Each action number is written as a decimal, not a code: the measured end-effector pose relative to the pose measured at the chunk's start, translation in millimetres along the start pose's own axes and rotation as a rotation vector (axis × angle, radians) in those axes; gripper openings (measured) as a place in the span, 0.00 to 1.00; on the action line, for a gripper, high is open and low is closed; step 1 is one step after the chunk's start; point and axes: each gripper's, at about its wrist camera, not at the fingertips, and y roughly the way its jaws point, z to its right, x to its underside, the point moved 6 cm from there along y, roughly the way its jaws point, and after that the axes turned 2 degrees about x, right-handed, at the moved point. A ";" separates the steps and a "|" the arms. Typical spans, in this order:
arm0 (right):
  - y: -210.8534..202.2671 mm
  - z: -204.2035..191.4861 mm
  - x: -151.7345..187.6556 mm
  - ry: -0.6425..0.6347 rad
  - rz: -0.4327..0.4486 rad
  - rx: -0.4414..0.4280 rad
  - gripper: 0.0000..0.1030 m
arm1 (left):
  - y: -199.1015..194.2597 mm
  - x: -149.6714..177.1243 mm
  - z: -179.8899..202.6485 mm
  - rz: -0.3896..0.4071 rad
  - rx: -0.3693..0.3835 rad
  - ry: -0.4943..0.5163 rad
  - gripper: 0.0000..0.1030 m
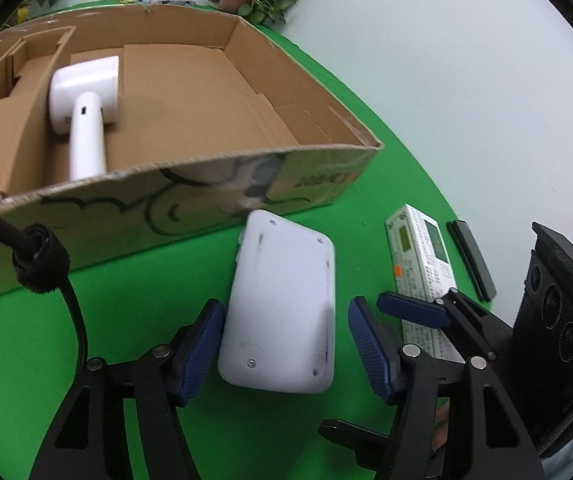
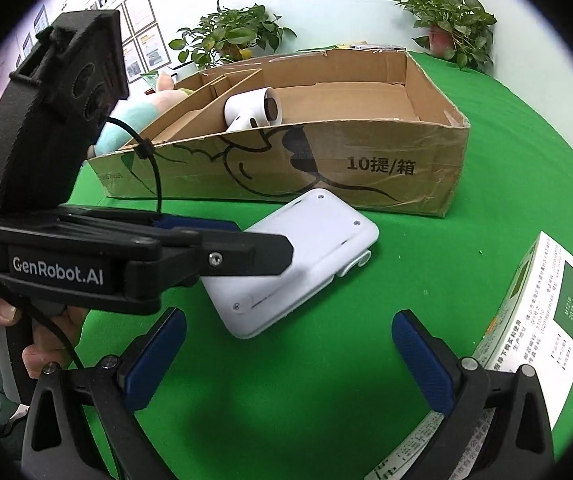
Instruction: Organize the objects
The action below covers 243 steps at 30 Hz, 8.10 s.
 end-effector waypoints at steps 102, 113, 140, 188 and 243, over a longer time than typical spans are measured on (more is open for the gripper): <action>-54.5 -43.6 -84.5 -0.062 0.204 0.027 0.67 | -151.8 -46.8 58.9 0.220 0.104 0.018 0.15; -55.7 -34.2 -116.9 -0.086 0.248 0.013 0.67 | -164.6 -93.2 75.5 0.253 0.056 0.067 0.15; 20.0 -3.3 -142.4 -0.090 0.066 -0.087 0.67 | -96.3 -151.2 0.7 0.165 -0.004 -0.052 0.15; 100.1 10.8 -124.9 -0.010 -0.409 -0.196 0.67 | -60.4 -127.8 -97.9 0.012 -0.170 -0.298 0.15; -52.4 -2.5 -103.7 0.044 0.267 0.370 0.99 | -209.6 -29.1 2.6 0.574 -0.774 0.009 0.99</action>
